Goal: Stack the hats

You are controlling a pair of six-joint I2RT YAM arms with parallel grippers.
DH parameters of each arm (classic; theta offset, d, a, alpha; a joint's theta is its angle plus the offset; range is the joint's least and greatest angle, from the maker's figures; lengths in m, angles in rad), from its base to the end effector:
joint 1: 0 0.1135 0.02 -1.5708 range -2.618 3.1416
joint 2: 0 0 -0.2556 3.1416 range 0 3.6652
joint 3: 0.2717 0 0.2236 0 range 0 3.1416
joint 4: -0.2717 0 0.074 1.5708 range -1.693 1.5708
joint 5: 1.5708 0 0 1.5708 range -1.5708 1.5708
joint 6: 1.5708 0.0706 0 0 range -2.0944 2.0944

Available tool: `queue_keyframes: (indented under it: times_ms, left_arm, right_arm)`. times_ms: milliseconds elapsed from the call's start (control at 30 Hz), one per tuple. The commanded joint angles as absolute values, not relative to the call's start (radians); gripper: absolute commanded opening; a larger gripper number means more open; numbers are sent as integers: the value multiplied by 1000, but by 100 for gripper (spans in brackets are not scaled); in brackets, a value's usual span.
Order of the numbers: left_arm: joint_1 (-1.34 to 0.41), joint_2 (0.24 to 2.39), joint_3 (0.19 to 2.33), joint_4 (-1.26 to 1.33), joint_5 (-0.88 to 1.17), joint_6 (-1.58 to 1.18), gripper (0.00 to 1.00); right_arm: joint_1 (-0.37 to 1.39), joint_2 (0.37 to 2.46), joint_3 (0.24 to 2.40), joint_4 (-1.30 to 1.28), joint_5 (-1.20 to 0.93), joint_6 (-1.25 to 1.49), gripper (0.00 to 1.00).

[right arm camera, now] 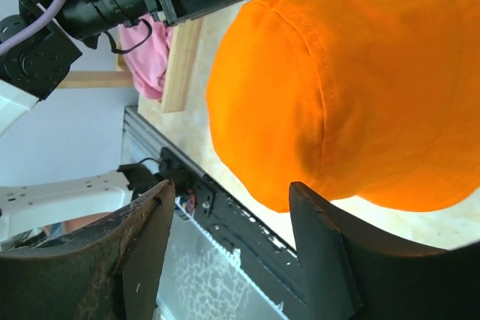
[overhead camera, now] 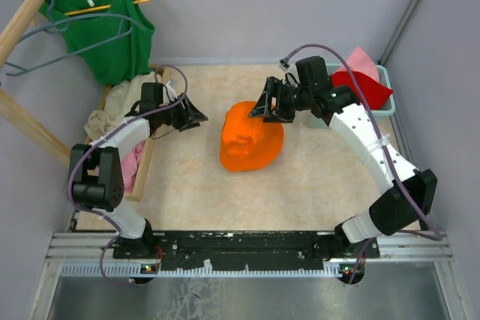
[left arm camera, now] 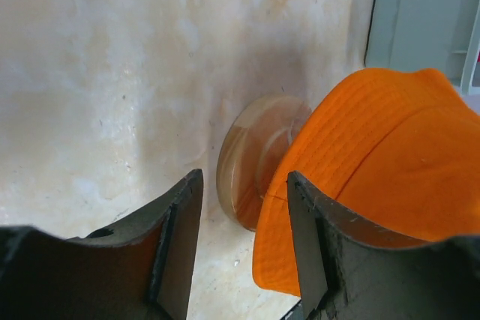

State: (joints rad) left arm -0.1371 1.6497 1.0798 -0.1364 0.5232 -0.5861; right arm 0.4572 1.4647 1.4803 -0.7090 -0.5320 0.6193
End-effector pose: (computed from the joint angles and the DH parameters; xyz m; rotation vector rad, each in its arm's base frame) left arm 0.3485 -0.0837 0.2149 -0.2385 2.3393 -0.9653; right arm 0.2633 0.1695 0.3448 -0.1116 2.4202 1.1402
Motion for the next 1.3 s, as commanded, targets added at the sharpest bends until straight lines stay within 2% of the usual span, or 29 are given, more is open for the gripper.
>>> queue_keyframes:
  times_ms: [0,133,167,233,300,400,700,933,1267]
  left_arm:
    - [-138,1615,1047,-55,611,-626,55]
    - [-138,1625,1072,-74,610,-614,55]
    - [-138,1627,1080,-82,608,-611,55]
    - [-138,1635,1087,-90,611,-610,55]
    - [-137,1644,1095,-94,619,-615,55]
    - [-137,1659,1109,-94,630,-617,55]
    - [-138,1685,1162,-101,641,-625,55]
    - [-138,1687,1159,-97,643,-640,55]
    - [-140,1695,1168,-96,640,-644,55]
  right_arm:
    - [443,1379,1456,-727,-430,555,63]
    - [328,1287,1280,-639,-469,571,63]
    - [278,1257,1218,-591,-510,588,59]
    - [174,1207,1089,-473,-606,620,46]
    - [91,1183,964,-273,-739,688,40]
    - [42,1186,823,-69,-813,775,41]
    - [43,1248,586,369,-805,961,42]
    - [43,1335,545,499,-753,958,48]
    - [65,1536,545,813,-766,1133,50]
